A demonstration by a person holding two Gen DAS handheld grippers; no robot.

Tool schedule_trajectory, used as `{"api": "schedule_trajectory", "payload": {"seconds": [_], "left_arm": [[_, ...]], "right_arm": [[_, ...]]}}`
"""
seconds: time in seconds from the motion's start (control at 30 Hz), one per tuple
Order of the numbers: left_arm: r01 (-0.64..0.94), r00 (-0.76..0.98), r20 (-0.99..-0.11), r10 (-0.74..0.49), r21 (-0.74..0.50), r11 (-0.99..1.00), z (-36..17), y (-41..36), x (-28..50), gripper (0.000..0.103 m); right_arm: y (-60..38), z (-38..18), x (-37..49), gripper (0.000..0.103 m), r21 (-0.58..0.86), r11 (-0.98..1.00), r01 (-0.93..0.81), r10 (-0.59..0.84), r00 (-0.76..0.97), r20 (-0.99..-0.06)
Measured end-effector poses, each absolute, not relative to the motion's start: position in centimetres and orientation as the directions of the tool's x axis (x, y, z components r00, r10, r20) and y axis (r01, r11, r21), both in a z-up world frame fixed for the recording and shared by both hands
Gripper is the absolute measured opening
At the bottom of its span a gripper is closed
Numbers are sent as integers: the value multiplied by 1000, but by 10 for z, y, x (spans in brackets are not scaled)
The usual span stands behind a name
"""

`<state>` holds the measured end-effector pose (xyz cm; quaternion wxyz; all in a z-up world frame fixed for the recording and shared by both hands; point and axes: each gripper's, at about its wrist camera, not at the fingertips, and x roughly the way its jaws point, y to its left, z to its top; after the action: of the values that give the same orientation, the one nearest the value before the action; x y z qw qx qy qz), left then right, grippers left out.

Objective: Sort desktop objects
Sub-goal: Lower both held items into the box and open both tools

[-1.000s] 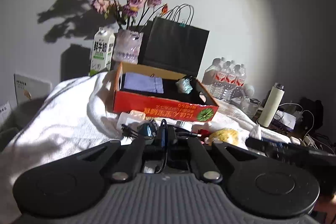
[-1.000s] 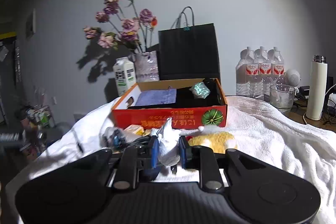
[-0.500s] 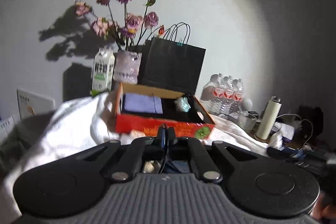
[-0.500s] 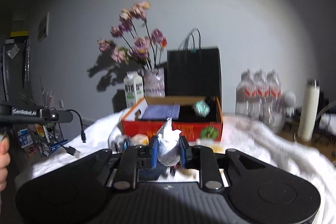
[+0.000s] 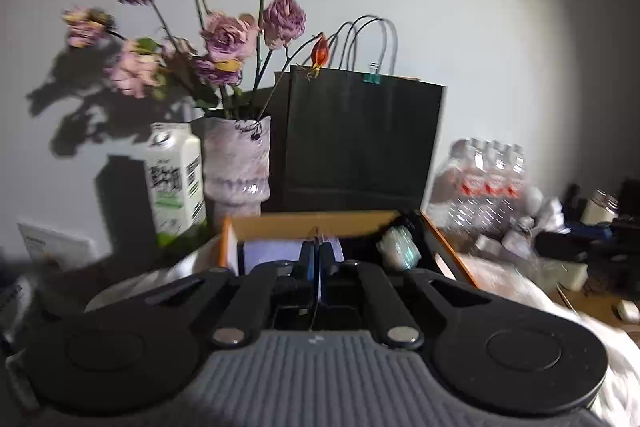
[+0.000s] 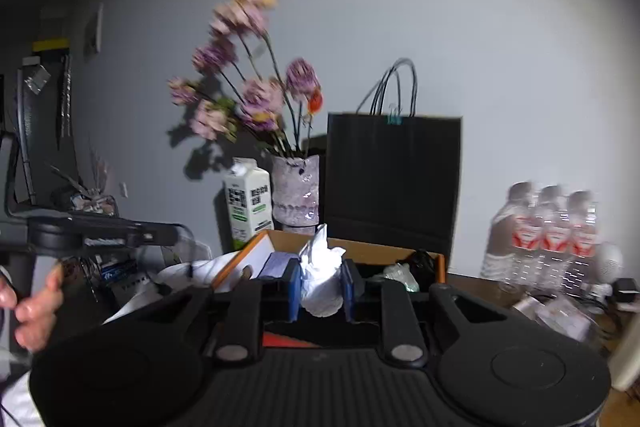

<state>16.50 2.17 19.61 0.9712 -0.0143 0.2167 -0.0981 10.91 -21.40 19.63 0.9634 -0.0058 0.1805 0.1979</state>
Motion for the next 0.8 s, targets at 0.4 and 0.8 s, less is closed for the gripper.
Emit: {"api": "schedule_trajectory", "payload": {"seconds": [0.4,0.8], "left_arm": [[-7,750,-657,-81,-130,991,82,26,389,4],[4,751,-660,4,10,1000,93,11,373,75]], "right_arm": [[-162,87,384,20,118,978,-169,202,668,-717],[-150,79,393,66,137,983,-120,182,645,-743]]}}
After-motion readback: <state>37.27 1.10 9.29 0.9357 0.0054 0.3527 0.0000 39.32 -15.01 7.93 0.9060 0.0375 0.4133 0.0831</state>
